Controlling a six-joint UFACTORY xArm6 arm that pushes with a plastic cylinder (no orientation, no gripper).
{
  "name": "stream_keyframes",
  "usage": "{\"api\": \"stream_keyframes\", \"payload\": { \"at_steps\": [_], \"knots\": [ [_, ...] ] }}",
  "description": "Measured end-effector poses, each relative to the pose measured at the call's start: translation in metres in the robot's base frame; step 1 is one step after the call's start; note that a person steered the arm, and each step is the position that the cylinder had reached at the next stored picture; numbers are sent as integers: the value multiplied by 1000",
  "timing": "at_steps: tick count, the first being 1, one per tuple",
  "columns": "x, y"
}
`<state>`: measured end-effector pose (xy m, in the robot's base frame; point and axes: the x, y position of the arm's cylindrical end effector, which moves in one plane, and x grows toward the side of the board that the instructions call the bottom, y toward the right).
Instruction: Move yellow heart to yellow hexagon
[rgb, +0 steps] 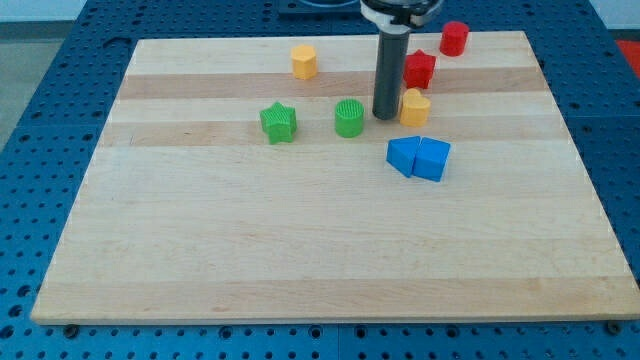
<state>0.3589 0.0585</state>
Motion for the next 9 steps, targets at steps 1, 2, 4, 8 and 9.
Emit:
{"api": "stream_keyframes", "payload": {
  "at_steps": [1,2,4,8,9],
  "knots": [
    [0,-38],
    [0,-82],
    [-16,-44],
    [42,23],
    [46,72]
  ]
}}
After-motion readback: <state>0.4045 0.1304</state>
